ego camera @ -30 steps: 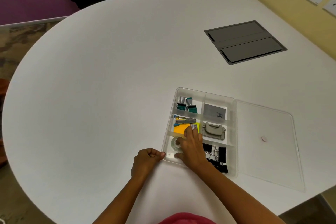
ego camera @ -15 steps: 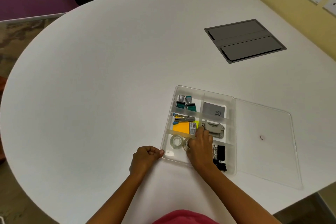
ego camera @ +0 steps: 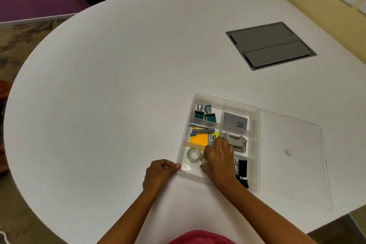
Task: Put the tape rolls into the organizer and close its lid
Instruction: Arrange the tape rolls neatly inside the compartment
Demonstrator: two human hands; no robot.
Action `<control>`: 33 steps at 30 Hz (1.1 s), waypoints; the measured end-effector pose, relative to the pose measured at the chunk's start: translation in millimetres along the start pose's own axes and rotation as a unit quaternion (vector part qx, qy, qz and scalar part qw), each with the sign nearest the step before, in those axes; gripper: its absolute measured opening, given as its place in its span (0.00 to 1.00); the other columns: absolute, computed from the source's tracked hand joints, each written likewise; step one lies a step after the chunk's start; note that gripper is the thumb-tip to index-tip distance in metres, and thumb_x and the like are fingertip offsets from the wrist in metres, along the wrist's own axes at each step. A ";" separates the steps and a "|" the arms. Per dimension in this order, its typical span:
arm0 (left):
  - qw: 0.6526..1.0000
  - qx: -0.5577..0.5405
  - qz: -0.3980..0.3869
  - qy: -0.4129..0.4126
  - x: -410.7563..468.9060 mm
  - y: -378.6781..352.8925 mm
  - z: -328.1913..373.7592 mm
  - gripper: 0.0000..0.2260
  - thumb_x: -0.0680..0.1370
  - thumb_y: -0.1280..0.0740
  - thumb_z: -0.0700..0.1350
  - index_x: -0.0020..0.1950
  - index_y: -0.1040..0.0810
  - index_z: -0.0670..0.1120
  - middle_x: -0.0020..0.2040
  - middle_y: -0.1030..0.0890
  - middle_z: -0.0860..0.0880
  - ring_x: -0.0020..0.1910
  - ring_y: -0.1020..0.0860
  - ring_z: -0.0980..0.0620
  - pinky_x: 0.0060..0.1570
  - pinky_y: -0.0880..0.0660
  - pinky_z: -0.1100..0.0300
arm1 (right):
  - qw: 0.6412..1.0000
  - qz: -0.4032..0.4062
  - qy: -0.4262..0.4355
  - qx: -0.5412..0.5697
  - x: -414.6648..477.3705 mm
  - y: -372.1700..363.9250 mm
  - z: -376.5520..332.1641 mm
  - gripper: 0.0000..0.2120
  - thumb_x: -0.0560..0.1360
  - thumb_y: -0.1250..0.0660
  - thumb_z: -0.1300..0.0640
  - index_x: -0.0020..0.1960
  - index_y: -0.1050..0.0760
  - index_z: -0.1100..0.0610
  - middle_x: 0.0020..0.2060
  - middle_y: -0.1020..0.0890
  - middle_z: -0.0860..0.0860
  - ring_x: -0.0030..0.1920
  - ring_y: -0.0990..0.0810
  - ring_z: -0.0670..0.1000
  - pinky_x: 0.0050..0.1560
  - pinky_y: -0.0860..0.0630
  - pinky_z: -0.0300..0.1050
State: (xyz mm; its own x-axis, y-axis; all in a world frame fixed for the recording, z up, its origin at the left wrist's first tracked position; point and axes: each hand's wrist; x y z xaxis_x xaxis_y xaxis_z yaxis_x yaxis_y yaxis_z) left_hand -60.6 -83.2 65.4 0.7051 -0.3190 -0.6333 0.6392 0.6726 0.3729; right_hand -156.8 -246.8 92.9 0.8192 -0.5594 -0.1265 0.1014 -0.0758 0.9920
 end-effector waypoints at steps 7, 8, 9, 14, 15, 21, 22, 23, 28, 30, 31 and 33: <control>1.000 0.004 -0.004 -0.001 1.0 -0.4 -0.4 0.07 0.68 0.25 0.55 0.36 0.18 0.55 0.38 0.16 0.55 0.43 0.19 0.55 0.49 0.25 0.58 | 0.997 0.011 0.072 0.018 10.5 -8.2 -16.7 0.19 0.50 0.18 0.55 0.38 0.19 0.56 0.43 0.21 0.57 0.44 0.23 0.59 0.41 0.25 0.51; 1.000 0.004 -0.005 -0.001 0.9 -0.5 0.1 0.06 0.68 0.25 0.55 0.36 0.18 0.54 0.38 0.16 0.55 0.44 0.19 0.54 0.49 0.25 0.58 | 0.997 0.009 0.075 0.012 11.7 -10.3 -19.1 0.17 0.51 0.18 0.56 0.36 0.19 0.57 0.42 0.22 0.57 0.44 0.23 0.59 0.40 0.26 0.50; 1.000 0.004 -0.004 -0.002 0.6 -0.6 0.3 0.06 0.68 0.25 0.55 0.37 0.18 0.54 0.38 0.16 0.54 0.44 0.19 0.54 0.49 0.25 0.58 | 0.997 0.009 0.078 0.008 12.7 -12.3 -20.8 0.15 0.51 0.18 0.58 0.35 0.19 0.57 0.41 0.22 0.56 0.43 0.23 0.58 0.40 0.26 0.50; 1.000 0.001 -0.003 0.000 -1.3 -0.6 0.6 0.07 0.69 0.26 0.55 0.39 0.17 0.53 0.40 0.15 0.53 0.45 0.19 0.53 0.51 0.24 0.56 | 0.997 0.011 0.082 -0.006 17.0 -18.0 -17.8 0.13 0.52 0.19 0.55 0.31 0.20 0.57 0.41 0.23 0.56 0.43 0.25 0.58 0.40 0.27 0.50; 1.000 0.002 -0.003 0.000 -1.4 -0.5 0.7 0.07 0.69 0.26 0.55 0.39 0.17 0.53 0.40 0.15 0.52 0.45 0.19 0.53 0.51 0.24 0.57 | 0.997 0.009 0.077 -0.007 17.0 -18.8 -16.5 0.14 0.51 0.19 0.55 0.31 0.20 0.57 0.41 0.23 0.57 0.44 0.25 0.59 0.41 0.27 0.51; 1.000 0.003 -0.001 0.004 -0.1 1.3 2.4 0.07 0.68 0.25 0.56 0.35 0.18 0.54 0.38 0.16 0.55 0.44 0.19 0.55 0.52 0.24 0.55 | 0.999 -0.001 0.054 0.003 14.5 -21.1 -15.6 0.18 0.50 0.17 0.53 0.35 0.18 0.57 0.45 0.20 0.59 0.47 0.22 0.61 0.43 0.24 0.52; 1.000 0.004 -0.001 0.004 0.2 1.4 2.3 0.07 0.68 0.25 0.56 0.35 0.18 0.54 0.37 0.16 0.55 0.44 0.19 0.55 0.52 0.24 0.55 | 0.998 -0.004 0.055 0.006 14.1 -21.2 -14.9 0.19 0.49 0.17 0.51 0.36 0.18 0.56 0.45 0.20 0.59 0.48 0.22 0.61 0.44 0.24 0.53; 1.000 0.005 -0.002 0.004 0.5 1.2 2.0 0.07 0.68 0.25 0.56 0.35 0.18 0.55 0.37 0.16 0.56 0.44 0.19 0.55 0.52 0.24 0.55 | 0.998 -0.007 0.058 0.010 13.6 -21.5 -13.8 0.21 0.49 0.16 0.49 0.37 0.18 0.55 0.45 0.21 0.58 0.48 0.22 0.61 0.44 0.24 0.53; 1.000 0.001 0.001 0.005 1.4 0.8 0.0 0.09 0.67 0.25 0.57 0.37 0.18 0.53 0.38 0.16 0.54 0.44 0.19 0.53 0.50 0.24 0.56 | 0.997 0.009 0.071 0.010 13.6 -23.7 -13.4 0.18 0.52 0.17 0.51 0.37 0.19 0.55 0.44 0.22 0.57 0.46 0.23 0.59 0.42 0.25 0.52; 1.000 -0.001 0.001 0.008 1.6 0.6 -1.0 0.10 0.67 0.25 0.57 0.38 0.17 0.51 0.39 0.15 0.53 0.45 0.19 0.53 0.50 0.25 0.56 | 0.997 0.020 0.074 0.010 15.0 -24.4 -15.1 0.15 0.54 0.18 0.53 0.36 0.19 0.57 0.43 0.22 0.57 0.45 0.24 0.59 0.40 0.26 0.52; 1.000 -0.002 0.001 0.009 1.4 0.7 -1.5 0.11 0.67 0.25 0.57 0.39 0.17 0.51 0.39 0.15 0.52 0.45 0.19 0.53 0.50 0.25 0.56 | 0.997 0.024 0.077 0.007 15.5 -24.9 -15.8 0.15 0.54 0.18 0.54 0.36 0.19 0.57 0.43 0.23 0.57 0.44 0.25 0.59 0.40 0.27 0.52; 1.000 -0.003 0.000 0.008 0.8 0.6 -1.7 0.12 0.67 0.25 0.57 0.40 0.16 0.50 0.40 0.15 0.52 0.45 0.19 0.52 0.50 0.25 0.56 | 0.996 0.025 0.080 0.000 15.5 -25.8 -16.4 0.15 0.54 0.18 0.53 0.35 0.19 0.57 0.42 0.23 0.57 0.44 0.25 0.58 0.39 0.27 0.51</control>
State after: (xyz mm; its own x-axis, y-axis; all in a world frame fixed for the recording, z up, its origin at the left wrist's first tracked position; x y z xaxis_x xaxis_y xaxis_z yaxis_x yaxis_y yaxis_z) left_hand -60.2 -82.0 64.0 0.6997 -0.3090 -0.6442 0.6377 0.6767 0.3680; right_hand -137.6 -240.0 65.4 0.9031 -0.4231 -0.0742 0.0580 -0.0511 0.9970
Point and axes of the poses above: each hand's wrist, its own x-axis towards the middle knuckle, its own y-axis out of the back of the hand, z = x × y
